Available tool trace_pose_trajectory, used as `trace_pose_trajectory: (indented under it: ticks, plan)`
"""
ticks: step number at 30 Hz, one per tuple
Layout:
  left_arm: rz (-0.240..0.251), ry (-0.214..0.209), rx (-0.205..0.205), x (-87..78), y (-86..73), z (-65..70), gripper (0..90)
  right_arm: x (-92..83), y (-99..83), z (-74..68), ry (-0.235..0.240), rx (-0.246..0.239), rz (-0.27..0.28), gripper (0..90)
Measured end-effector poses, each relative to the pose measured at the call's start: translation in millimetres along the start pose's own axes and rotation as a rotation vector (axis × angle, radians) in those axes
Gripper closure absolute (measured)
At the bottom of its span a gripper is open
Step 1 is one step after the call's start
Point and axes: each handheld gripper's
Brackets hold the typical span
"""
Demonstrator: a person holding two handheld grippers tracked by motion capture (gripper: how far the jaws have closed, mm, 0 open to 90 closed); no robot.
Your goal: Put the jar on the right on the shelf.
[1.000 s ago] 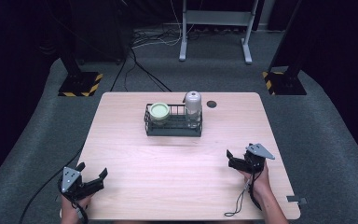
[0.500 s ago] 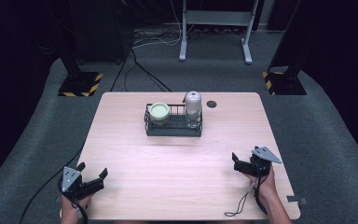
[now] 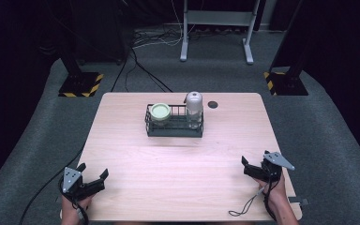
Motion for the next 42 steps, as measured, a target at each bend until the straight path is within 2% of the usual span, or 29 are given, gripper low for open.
trace_pose_trajectory:
  ticks: [6,11,16,22,27,39,42]
  plan:
    - [0.000,0.001,0.000,-0.1,0.0,0.1,3.9,-6.4,-5.3,7.3,-0.011,0.010,-0.002,0.0]
    - [0.001,0.002,-0.001,-0.2,-0.1,0.1,3.9,-12.8,-8.3,12.9,-0.032,-0.003,0.000,0.0]
    - [0.001,0.002,-0.002,-0.1,0.0,0.0,3.9,-19.2,-11.9,19.9,-0.044,0.016,0.005,0.0]
    - [0.000,0.004,-0.002,-0.1,0.0,0.0,3.9,-26.5,-15.9,25.0,-0.061,0.007,0.008,0.0]
    - [-0.002,0.005,-0.002,0.1,0.0,0.0,3.9,-33.5,-19.7,30.7,-0.075,0.021,0.016,0.1]
    - [-0.003,0.007,-0.006,-0.1,0.1,-0.2,4.0,-48.2,-27.0,41.8,-0.114,0.009,0.023,0.2]
    - [-0.001,0.007,-0.009,-0.4,0.1,-0.4,4.0,-52.0,-28.7,46.8,-0.116,0.030,0.030,0.2]
Point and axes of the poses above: each handheld gripper's, and its own axes: x roughly forward along the jaws, y roughly out of its top, z roughly to its right, and after that the axes turned 9 degrees about -y, right-handed
